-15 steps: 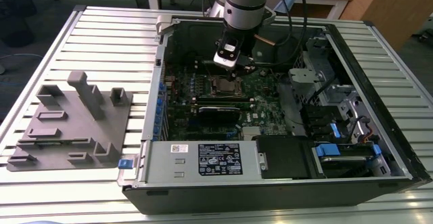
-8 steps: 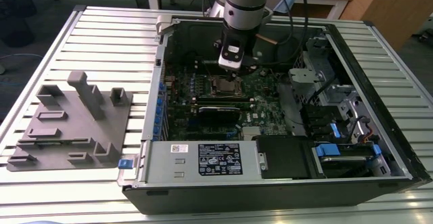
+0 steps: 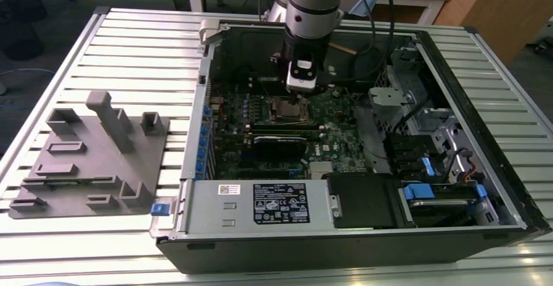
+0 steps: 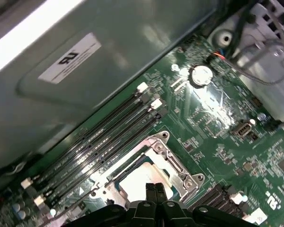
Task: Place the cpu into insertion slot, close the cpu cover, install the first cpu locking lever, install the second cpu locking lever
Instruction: 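Close the cpu cover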
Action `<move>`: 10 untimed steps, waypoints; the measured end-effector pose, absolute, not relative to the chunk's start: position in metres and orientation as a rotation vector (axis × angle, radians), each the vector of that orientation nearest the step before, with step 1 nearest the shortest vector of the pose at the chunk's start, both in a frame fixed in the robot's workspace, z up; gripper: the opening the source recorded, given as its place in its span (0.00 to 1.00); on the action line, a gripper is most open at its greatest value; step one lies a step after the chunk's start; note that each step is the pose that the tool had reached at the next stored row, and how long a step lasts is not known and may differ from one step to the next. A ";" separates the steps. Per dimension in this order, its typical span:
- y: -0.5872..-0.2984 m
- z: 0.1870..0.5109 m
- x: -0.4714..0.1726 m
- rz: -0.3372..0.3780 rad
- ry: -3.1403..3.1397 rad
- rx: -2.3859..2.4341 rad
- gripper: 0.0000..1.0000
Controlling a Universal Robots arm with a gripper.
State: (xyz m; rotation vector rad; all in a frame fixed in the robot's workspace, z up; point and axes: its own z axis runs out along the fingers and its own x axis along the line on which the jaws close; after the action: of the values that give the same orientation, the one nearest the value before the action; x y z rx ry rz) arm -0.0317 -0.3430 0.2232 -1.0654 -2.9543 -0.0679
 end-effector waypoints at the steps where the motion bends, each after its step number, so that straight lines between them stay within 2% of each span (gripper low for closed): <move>1: -0.343 0.223 -0.032 -0.068 -2.963 -1.041 0.11; 10: -0.343 0.222 -0.032 -0.067 -3.034 -0.797 0.11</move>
State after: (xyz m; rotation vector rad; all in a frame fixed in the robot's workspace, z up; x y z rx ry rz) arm -0.0317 -0.3430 0.2218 -0.7970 -3.0338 -0.0674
